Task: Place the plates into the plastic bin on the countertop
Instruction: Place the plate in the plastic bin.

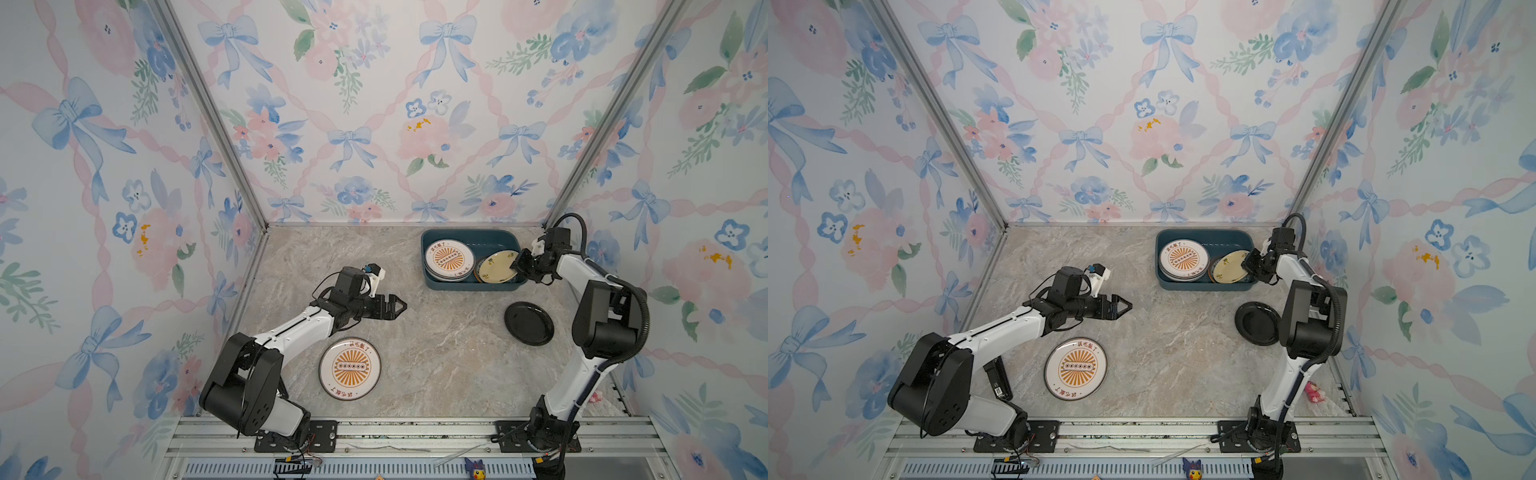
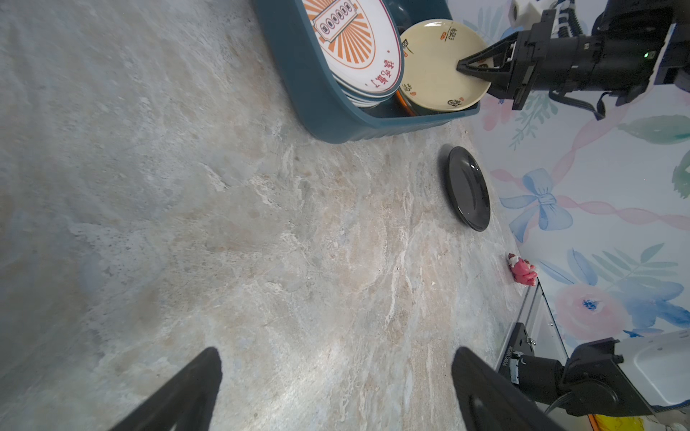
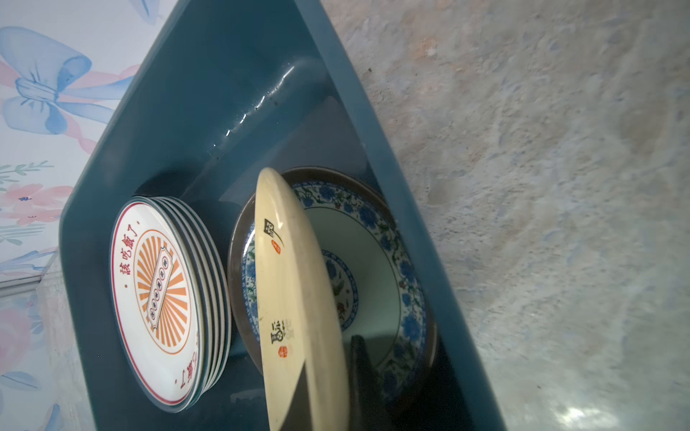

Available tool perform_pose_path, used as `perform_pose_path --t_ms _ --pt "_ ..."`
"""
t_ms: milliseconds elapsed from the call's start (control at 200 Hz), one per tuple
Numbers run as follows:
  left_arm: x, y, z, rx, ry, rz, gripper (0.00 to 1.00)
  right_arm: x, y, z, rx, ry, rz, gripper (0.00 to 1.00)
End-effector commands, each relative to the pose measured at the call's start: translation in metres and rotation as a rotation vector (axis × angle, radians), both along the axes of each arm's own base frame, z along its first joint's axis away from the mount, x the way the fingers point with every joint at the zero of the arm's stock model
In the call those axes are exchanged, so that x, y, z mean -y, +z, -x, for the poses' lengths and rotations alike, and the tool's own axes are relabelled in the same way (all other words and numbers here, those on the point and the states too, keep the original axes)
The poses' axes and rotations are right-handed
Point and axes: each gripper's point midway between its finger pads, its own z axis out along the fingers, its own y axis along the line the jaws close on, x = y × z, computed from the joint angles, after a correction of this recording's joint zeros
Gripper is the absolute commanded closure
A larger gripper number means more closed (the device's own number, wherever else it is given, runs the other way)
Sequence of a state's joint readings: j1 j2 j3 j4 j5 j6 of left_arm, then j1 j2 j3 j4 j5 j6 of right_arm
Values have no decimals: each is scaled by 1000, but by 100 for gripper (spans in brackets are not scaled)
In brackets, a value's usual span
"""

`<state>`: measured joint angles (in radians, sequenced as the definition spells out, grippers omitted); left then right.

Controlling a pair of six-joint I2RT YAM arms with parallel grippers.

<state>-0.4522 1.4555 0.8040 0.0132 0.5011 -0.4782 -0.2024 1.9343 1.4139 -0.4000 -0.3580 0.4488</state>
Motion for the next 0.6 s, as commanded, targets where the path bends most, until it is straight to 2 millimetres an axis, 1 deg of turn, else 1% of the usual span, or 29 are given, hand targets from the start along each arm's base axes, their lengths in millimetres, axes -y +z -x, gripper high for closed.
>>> perform_pose_path --t_ms 0,155,295,505,595 --pt "1 -3 0 17 -12 -9 2 7 -8 -2 -24 -23 13 88" --pt "1 -3 -1 18 -11 -10 2 8 -15 2 -41 -26 15 76" --pt "0 -3 0 18 -9 -11 2 8 -16 4 -47 -32 16 64" --pt "0 -4 0 17 -10 -11 2 10 -12 7 -51 -35 33 56" --pt "0 -2 0 19 -11 -9 2 13 -10 11 -65 -44 62 53"
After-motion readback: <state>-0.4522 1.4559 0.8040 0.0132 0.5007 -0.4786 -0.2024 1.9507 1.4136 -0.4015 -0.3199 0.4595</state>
